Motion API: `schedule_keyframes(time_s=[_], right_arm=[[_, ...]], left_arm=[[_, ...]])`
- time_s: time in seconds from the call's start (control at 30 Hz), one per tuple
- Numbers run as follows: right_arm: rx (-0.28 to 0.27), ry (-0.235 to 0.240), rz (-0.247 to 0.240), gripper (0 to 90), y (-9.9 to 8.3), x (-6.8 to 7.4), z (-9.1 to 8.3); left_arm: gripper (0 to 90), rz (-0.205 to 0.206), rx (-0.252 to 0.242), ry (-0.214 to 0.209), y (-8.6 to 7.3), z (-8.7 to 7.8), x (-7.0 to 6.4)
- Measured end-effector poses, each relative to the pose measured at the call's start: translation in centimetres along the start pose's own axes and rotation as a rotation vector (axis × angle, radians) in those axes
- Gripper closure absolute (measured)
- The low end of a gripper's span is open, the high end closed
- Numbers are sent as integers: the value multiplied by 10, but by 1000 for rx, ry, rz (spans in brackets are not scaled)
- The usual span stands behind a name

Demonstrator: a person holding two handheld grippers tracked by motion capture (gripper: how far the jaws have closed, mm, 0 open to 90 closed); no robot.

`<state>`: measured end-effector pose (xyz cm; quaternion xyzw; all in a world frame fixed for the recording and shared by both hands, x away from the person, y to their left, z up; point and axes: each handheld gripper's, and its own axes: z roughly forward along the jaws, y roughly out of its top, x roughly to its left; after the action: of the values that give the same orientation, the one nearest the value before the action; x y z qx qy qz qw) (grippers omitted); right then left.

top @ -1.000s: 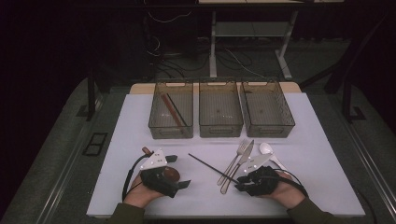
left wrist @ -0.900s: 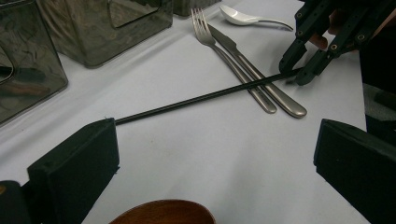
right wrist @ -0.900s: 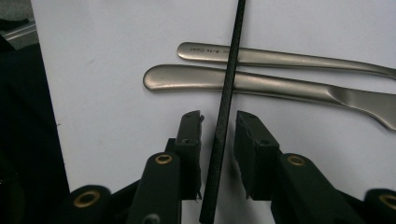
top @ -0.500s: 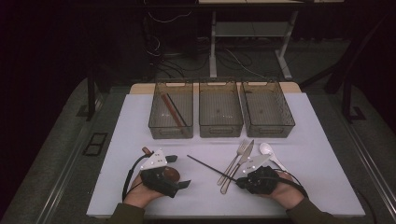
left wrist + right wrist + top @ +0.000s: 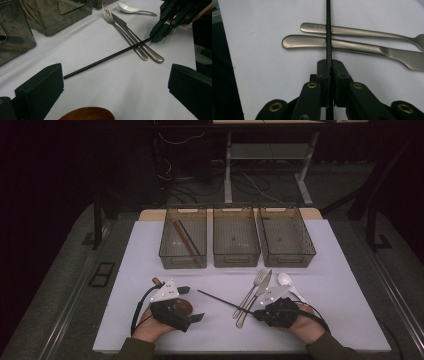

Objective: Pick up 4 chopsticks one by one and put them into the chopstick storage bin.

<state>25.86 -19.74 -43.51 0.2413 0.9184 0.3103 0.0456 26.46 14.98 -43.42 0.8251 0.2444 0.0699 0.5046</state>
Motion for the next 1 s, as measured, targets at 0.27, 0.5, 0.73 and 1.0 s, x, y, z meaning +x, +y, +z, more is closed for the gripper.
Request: schedule_keyframes(time_s=[0.27,0.5,0.73,1.0], right_arm=[[-48,-13,27,846,1,-6,-12],[-86,-21,44,846,2,-12,-20],[-131,-34,57,846,7,-18,-28],[-163,-36,87,846,13,-26,-31]], left_arm=[[0,0,0,-1,0,0,0],[0,0,2,-3,0,1,0],[0,1,5,-3,0,1,0],[0,1,6,-1,-1,2,0]])
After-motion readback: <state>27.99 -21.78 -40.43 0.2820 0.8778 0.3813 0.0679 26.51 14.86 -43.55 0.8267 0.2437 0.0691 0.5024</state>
